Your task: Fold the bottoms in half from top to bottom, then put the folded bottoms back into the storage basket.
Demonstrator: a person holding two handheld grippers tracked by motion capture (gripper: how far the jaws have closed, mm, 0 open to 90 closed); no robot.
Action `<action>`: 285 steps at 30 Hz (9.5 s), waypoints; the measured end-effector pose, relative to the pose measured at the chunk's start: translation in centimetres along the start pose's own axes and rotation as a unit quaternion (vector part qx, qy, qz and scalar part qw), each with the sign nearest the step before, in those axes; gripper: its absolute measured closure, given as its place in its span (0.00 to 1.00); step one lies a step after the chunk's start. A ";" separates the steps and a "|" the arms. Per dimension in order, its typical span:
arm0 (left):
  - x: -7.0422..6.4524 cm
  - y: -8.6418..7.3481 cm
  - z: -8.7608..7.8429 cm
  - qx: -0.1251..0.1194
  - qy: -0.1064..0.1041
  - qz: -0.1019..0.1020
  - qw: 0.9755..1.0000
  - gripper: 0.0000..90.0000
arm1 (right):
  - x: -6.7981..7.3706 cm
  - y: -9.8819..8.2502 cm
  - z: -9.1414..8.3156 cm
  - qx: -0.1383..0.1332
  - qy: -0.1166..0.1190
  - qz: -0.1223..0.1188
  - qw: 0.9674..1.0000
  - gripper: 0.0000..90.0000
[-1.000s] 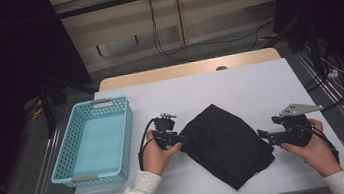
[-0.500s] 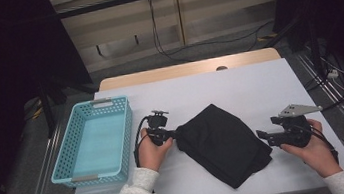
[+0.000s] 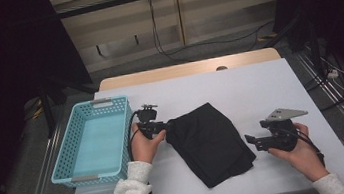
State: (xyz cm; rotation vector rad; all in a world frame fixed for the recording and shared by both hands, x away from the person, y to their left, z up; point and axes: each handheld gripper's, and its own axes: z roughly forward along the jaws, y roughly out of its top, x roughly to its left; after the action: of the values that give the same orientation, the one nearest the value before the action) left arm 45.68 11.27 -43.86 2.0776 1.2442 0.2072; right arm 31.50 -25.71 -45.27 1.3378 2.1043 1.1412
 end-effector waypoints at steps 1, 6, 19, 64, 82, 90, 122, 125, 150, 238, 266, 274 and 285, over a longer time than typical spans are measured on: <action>0.0 0.0 0.0 0.000 0.000 0.000 1.000 0.49 | 0.4 0.1 0.3 0.003 0.001 -0.005 1.000 0.24; -0.4 -0.1 -1.1 -0.019 0.009 0.024 0.999 0.32 | 1.7 0.4 1.2 0.004 0.007 -0.010 1.000 0.24; -1.2 -0.4 -1.3 -0.014 0.007 0.047 0.999 0.22 | 3.3 -0.2 3.3 0.040 0.021 -0.018 0.999 0.34; -1.3 -0.4 1.5 0.035 0.009 0.004 0.999 0.13 | 5.0 -1.1 2.7 0.023 0.037 0.025 0.999 0.88; -2.0 -0.8 1.4 0.042 0.030 0.032 0.998 0.28 | 5.1 -1.2 2.7 0.019 0.037 0.022 0.999 0.88; -2.3 -0.8 1.3 0.044 0.033 0.034 0.998 0.38 | 5.2 -1.2 2.7 0.019 0.034 0.020 0.999 0.88; -2.3 2.5 -0.1 0.120 -0.016 -0.032 0.992 0.88 | 5.9 -0.3 2.1 0.004 0.051 0.016 0.999 0.90; -2.4 3.2 -0.5 0.129 -0.004 -0.026 0.991 0.88 | 6.2 -0.2 2.1 0.003 0.055 0.014 0.998 0.90; -2.3 7.4 -2.4 0.181 0.039 -0.009 0.983 0.89 | 9.1 1.1 2.4 -0.025 0.070 -0.010 0.997 0.90; 0.2 15.0 -9.6 0.219 0.094 -0.018 0.971 0.90 | 13.9 7.6 2.9 -0.096 0.125 -0.036 0.987 0.90; 0.0 16.8 -11.8 0.233 0.114 -0.020 0.965 0.90 | 14.4 8.3 2.8 -0.132 0.130 -0.035 0.982 0.90; 0.5 17.3 -13.3 0.229 0.120 -0.022 0.966 0.90 | 15.1 9.1 2.9 -0.146 0.131 -0.042 0.980 0.90; 1.0 17.8 -15.0 0.225 0.120 -0.029 0.966 0.90 | 15.9 10.0 3.0 -0.152 0.137 -0.046 0.978 0.90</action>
State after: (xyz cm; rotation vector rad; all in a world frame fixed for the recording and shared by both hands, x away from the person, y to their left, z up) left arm 51.97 14.06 -21.64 2.4497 1.6171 0.1639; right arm 31.75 -8.28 -37.53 0.9784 2.0394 1.6083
